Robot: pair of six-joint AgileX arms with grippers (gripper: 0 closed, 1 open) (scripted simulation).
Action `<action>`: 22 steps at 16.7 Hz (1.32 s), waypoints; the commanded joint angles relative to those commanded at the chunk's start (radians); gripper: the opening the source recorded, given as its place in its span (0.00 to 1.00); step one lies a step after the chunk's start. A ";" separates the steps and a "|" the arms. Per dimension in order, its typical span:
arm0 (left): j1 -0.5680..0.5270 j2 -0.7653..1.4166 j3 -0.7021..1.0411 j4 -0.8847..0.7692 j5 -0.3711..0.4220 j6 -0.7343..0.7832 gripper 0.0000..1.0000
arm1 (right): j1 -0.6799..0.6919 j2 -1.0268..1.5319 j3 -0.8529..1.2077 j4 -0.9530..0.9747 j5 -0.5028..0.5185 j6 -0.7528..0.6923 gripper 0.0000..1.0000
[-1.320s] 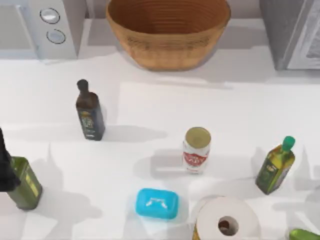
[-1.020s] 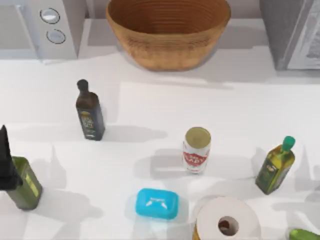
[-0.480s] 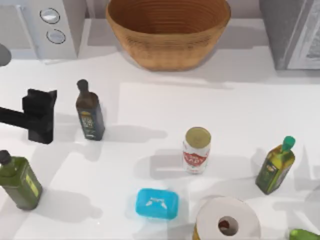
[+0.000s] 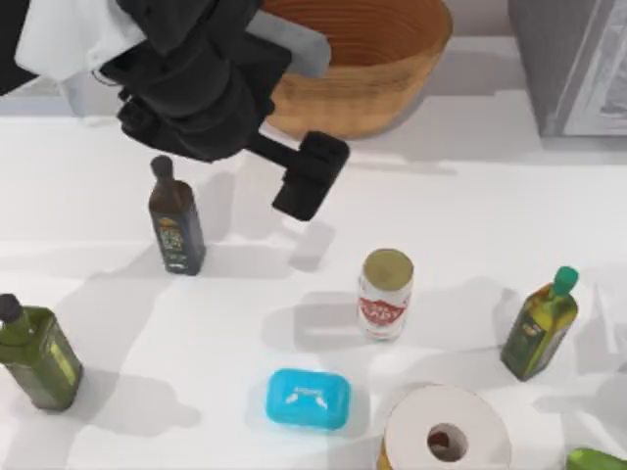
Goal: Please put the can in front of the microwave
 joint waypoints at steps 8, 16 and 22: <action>-0.203 0.544 0.559 -0.340 -0.008 -0.006 1.00 | 0.000 0.000 0.000 0.000 0.000 0.000 1.00; -0.226 0.620 0.636 -0.381 -0.011 -0.007 1.00 | 0.000 0.000 0.000 0.000 0.000 0.000 1.00; -0.229 0.622 0.505 -0.249 -0.012 -0.005 1.00 | 0.000 0.000 0.000 0.000 0.000 0.000 1.00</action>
